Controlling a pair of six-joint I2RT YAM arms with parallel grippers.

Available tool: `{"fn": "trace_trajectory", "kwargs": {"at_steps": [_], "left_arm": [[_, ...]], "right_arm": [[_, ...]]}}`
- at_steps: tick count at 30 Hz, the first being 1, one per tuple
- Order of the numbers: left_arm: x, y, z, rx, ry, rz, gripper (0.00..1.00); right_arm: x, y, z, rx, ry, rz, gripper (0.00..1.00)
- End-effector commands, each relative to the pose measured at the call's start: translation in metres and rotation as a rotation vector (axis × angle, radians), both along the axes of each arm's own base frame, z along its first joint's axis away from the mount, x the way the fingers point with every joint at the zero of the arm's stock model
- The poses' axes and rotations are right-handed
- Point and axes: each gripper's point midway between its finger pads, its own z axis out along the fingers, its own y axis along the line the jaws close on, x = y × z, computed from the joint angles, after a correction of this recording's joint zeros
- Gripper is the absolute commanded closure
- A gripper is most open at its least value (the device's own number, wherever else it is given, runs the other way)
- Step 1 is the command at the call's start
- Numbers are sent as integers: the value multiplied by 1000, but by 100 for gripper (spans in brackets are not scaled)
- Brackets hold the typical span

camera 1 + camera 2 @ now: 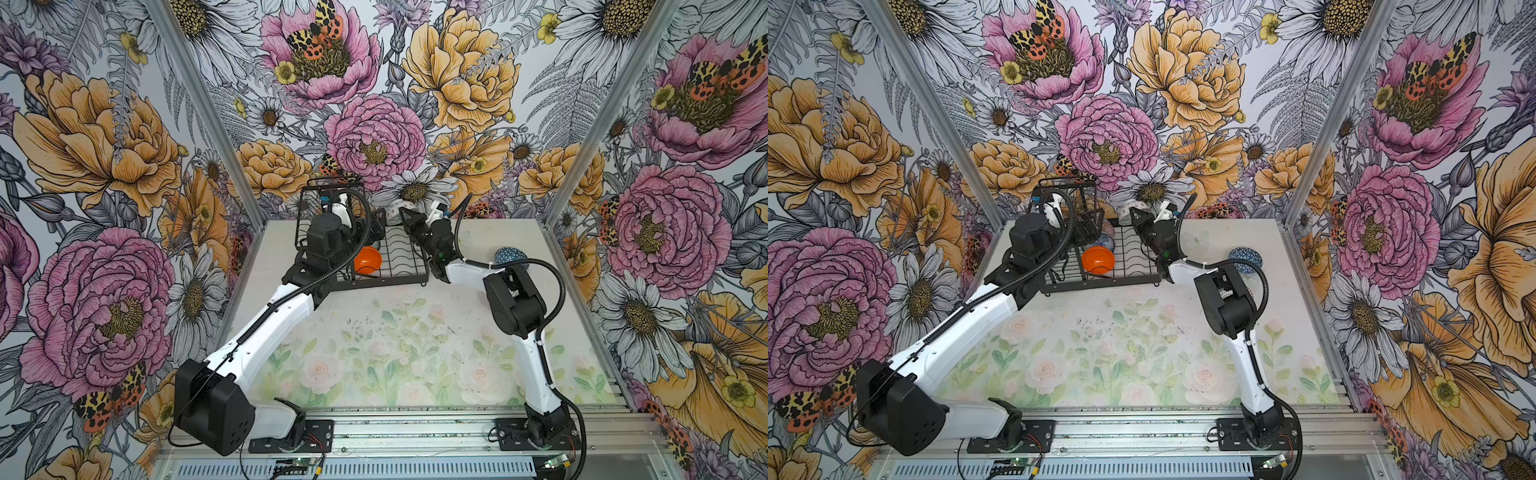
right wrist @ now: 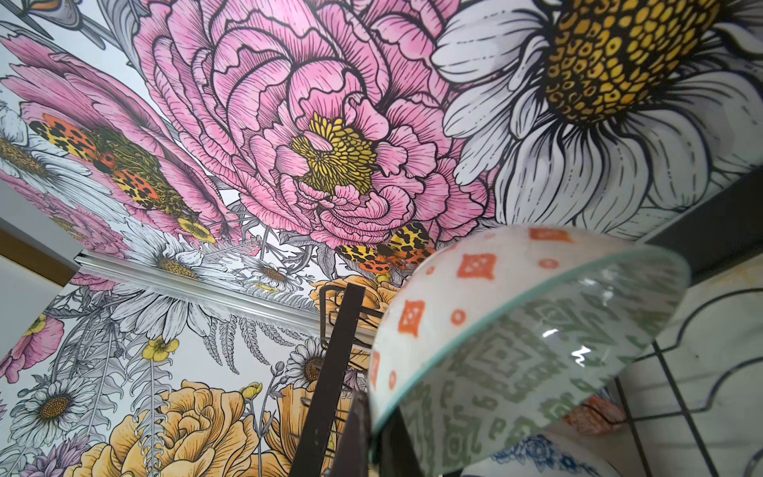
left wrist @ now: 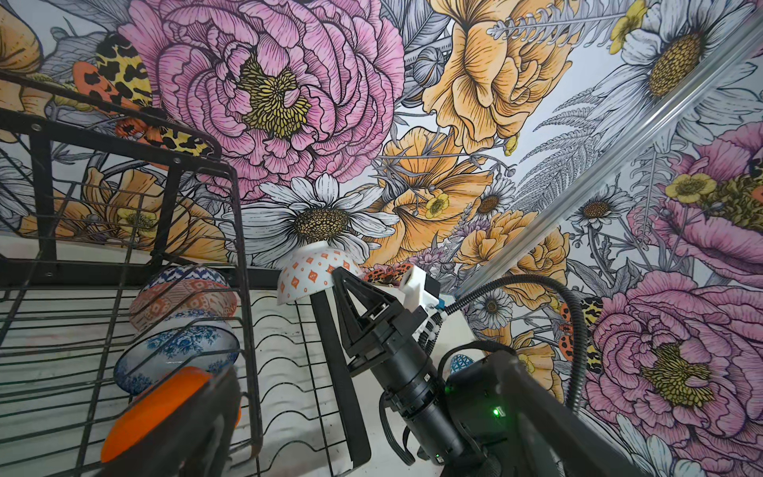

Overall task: Load bowls into a dish rack
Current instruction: Place the bowl in the dish rack.

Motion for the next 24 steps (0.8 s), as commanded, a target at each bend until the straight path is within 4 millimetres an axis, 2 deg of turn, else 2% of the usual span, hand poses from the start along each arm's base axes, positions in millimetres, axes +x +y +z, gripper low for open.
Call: {"fn": "trace_trajectory", "kwargs": {"at_steps": [1,7,16,24], "left_arm": [[3,-2,9,-53,1,-35,1],[9,5,4,-78,21,-27,1],[8,5,-2,-87,35,-32,1],[7,4,-3,-92,39,-41,1]], "right_arm": [[6,4,33,71,-79,-19,100],[13,3,12,77,-21,-66,100],[22,7,-12,74,33,-84,100],[30,19,-18,71,50,-79,100]]}}
